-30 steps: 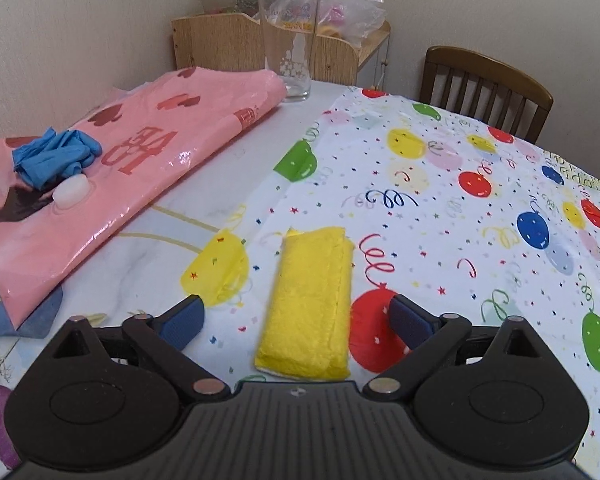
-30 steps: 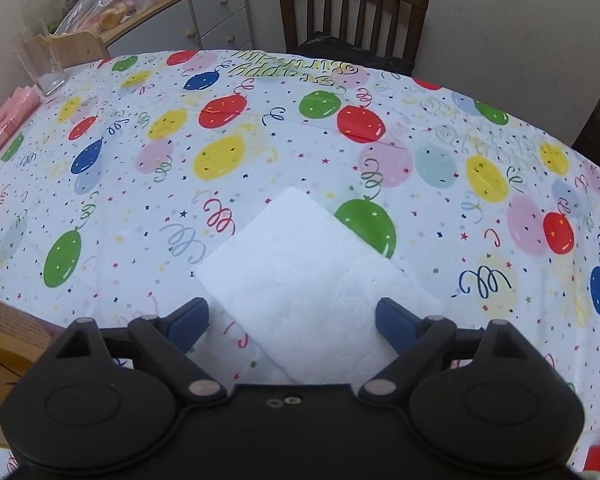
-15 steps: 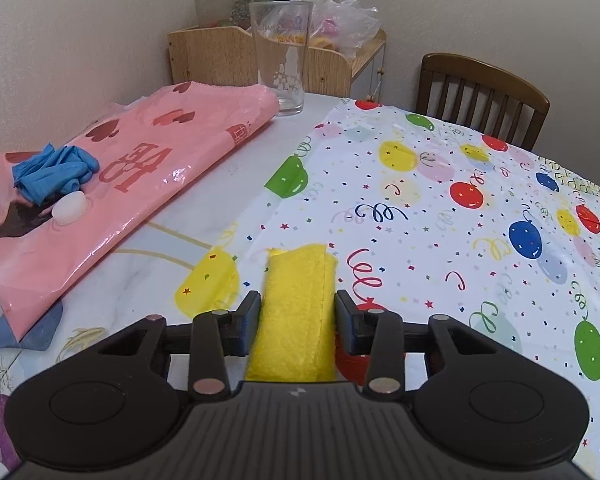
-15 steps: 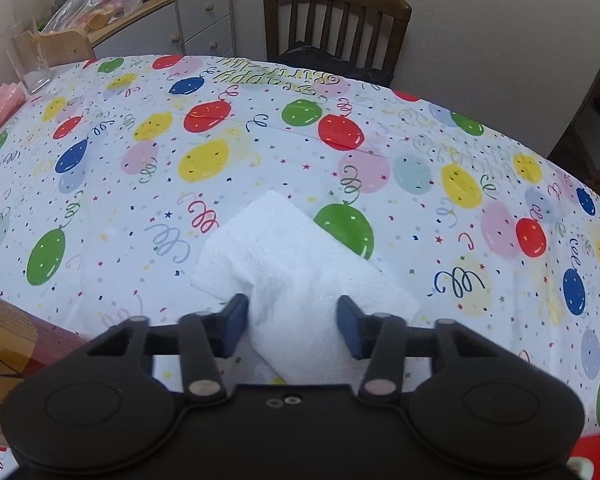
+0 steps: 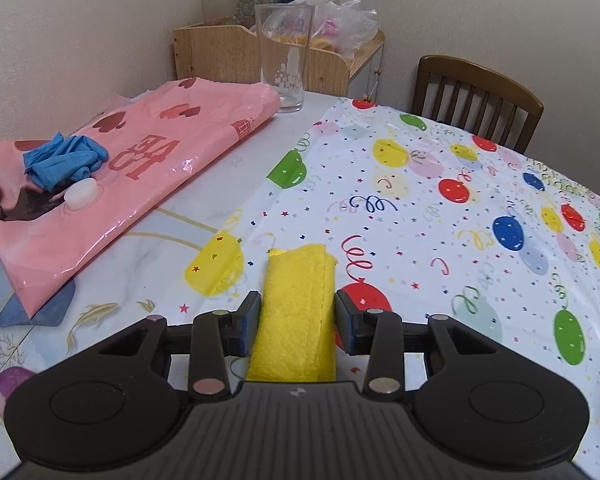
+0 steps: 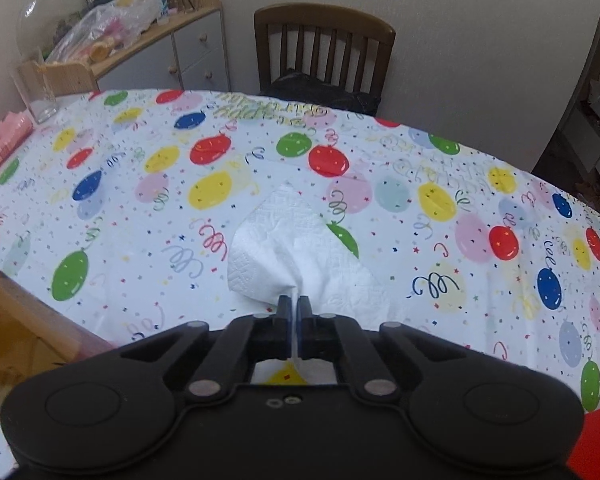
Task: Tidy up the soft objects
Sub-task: 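Carry the yellow cloth with the left tool while the right tool carries the tissue to the shoebox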
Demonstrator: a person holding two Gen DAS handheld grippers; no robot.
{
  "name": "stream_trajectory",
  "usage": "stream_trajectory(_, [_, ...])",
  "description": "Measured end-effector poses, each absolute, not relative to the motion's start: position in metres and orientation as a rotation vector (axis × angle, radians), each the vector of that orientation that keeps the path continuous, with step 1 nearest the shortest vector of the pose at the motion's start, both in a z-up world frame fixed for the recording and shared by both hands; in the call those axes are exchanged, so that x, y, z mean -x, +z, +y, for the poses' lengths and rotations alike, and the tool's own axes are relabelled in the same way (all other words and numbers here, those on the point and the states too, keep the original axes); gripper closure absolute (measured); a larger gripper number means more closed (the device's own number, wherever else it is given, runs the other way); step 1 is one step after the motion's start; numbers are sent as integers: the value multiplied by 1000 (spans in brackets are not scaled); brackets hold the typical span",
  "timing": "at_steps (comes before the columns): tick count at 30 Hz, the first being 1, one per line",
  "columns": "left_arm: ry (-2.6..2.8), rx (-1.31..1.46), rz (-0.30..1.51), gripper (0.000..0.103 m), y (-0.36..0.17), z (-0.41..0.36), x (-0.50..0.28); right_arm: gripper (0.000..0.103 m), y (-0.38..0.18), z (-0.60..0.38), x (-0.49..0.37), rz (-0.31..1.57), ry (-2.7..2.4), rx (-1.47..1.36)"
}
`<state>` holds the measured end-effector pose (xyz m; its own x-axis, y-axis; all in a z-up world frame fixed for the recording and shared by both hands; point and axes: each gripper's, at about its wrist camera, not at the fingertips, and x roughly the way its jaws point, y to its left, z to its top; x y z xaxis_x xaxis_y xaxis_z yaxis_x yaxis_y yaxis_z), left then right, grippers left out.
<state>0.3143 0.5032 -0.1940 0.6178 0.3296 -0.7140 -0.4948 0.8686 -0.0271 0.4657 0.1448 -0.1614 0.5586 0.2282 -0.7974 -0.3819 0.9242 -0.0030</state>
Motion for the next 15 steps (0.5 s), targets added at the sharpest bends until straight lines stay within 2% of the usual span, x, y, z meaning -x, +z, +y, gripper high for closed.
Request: stream_trajectory(15, [379, 268, 700, 65, -137, 459, -275, 101, -85, 106, -403, 823, 439, 16])
